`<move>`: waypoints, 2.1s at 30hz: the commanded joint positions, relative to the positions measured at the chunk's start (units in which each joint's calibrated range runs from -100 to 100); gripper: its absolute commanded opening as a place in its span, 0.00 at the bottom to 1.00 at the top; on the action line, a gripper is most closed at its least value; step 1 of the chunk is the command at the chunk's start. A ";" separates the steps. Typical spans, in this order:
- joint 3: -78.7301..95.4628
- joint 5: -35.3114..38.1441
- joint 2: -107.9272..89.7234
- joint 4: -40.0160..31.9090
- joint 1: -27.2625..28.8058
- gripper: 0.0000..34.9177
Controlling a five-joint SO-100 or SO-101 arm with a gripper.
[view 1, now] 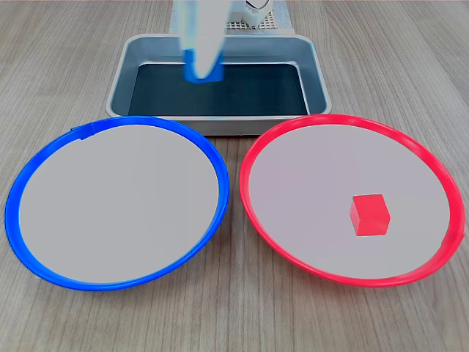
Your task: Move two blocks from tray to matching dishes
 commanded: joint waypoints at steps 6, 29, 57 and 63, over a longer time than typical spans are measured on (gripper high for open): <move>-45.27 2.49 40.38 -1.65 10.75 0.05; 37.75 -22.12 -39.20 -39.04 2.94 0.00; 65.79 -19.15 -80.39 -4.29 0.21 0.01; 65.79 -19.15 -80.39 -4.29 0.21 0.01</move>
